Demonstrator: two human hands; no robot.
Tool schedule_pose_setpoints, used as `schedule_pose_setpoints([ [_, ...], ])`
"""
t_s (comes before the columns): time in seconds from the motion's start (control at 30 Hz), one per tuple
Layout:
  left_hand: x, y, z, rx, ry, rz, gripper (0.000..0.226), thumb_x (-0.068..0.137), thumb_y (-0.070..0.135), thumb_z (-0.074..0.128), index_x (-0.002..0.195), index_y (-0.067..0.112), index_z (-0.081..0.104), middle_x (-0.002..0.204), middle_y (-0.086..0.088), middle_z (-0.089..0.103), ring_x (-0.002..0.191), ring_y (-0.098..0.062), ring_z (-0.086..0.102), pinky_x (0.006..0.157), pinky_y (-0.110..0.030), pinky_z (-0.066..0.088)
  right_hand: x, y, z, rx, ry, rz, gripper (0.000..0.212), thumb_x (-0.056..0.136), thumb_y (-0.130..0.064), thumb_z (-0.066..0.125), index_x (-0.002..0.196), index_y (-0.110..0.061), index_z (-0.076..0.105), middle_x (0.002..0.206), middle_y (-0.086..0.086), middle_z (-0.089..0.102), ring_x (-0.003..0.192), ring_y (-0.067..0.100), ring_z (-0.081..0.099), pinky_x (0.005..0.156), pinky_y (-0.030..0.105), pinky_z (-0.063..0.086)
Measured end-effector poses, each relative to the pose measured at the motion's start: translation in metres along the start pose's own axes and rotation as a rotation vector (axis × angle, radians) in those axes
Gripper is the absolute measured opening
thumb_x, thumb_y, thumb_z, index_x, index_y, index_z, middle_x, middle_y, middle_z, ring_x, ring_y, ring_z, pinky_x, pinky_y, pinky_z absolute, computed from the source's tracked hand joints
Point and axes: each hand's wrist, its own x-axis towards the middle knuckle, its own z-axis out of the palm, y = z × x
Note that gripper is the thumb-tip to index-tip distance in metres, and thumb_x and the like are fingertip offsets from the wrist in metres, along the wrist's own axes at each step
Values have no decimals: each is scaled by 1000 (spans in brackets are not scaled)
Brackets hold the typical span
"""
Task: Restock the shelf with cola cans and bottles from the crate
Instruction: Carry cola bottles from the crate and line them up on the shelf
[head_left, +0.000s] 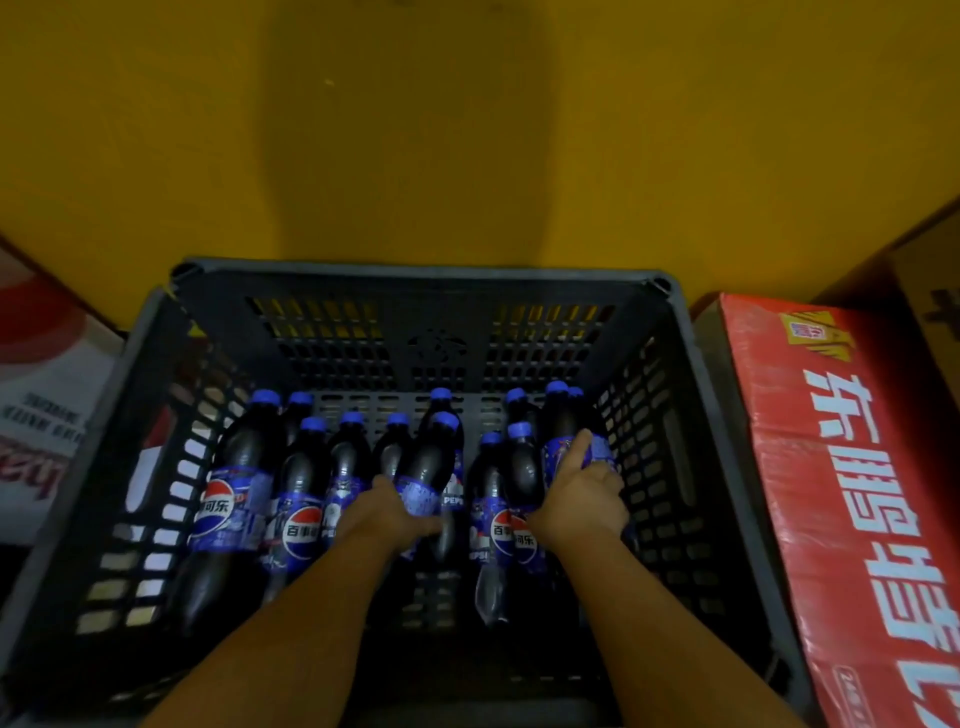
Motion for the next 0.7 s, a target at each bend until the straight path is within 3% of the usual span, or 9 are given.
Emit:
schedule_pose_setpoints([
  [0.1,-7,1,-6,-12,52,20,85,77,49,68,137,6,26,131,-16,51,118,-32,52,88,-34,42,1,4,-2,98,-10,-18,116,79,-42,69,146,-16,-22,147,23,23,135,37,26,96,39,43],
  [0.17,-13,3,-13,-137,65,50,87,79,47,68,142,10,21,134,-15,49,119,-33,50,89,-34,40,-1,10,-7,326,-45,-3,112,78,-31,70,148,-24,-17,145,18,32,129,35,37,96,38,43],
  [0.3,-49,18,-42,-676,55,97,87,68,33,82,138,14,33,127,-13,55,105,-28,56,91,-35,45,-36,19,-33,858,-124,5,118,65,-11,80,149,-33,1,137,8,47,114,29,53,94,36,46],
  [0.4,-101,34,-77,-992,15,55,69,75,19,77,132,13,39,115,-13,58,94,-29,59,83,-39,50,-84,19,-70,1157,-178,-50,114,61,3,79,148,-31,14,130,6,52,100,22,59,76,30,51],
  [0.47,-144,43,-107,-1132,-69,29,63,77,14,74,130,15,41,110,-14,60,89,-31,61,74,-38,51,-118,16,-105,1283,-208,-78,110,61,6,78,147,-30,20,122,4,56,93,18,62,72,29,52],
  [0.57,-217,49,-156,-1184,-143,56,65,71,11,76,127,19,43,105,-14,63,82,-30,63,67,-36,52,-170,9,-162,1453,-240,-115,108,50,-1,74,144,-28,28,113,2,62,92,22,65,76,36,54],
  [0.7,-313,57,-221,-1232,-196,151,63,72,4,72,127,21,44,99,-12,64,77,-28,64,63,-35,53,-239,-4,-247,1560,-273,-192,101,56,0,75,143,-29,32,114,6,64,90,23,66,74,37,56],
])
